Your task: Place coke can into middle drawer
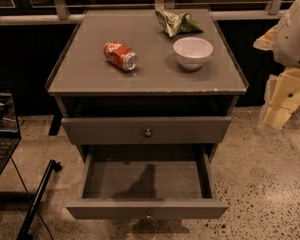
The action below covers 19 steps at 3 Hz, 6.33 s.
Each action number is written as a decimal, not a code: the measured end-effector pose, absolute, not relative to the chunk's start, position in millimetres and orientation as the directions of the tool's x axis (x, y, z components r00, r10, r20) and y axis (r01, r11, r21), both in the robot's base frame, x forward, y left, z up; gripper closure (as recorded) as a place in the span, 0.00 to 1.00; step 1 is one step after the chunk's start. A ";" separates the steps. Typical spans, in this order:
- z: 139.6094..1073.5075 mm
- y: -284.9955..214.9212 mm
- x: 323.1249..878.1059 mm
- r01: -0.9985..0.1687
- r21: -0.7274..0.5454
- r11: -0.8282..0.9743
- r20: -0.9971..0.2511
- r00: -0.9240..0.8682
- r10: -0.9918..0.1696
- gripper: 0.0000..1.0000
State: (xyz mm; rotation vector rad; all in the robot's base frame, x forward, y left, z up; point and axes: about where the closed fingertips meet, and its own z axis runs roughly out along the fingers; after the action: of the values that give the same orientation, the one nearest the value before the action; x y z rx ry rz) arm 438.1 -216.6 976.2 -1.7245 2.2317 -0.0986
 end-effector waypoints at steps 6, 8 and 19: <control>957.0 -141.8 579.4 -0.949 -0.180 0.261 -0.505 -0.138 -0.852 0.00; 945.6 -30.9 677.9 -0.931 -0.143 0.335 -0.505 -0.222 -0.834 0.00; 841.7 84.7 765.9 -0.945 0.053 0.323 -0.535 -0.300 -0.790 0.64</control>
Offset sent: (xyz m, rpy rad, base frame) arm 0.0012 0.0029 -0.0011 0.0140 0.0031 0.0319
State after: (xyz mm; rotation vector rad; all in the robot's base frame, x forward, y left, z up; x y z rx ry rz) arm 765.9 84.7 841.7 -1.5339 2.1809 0.5077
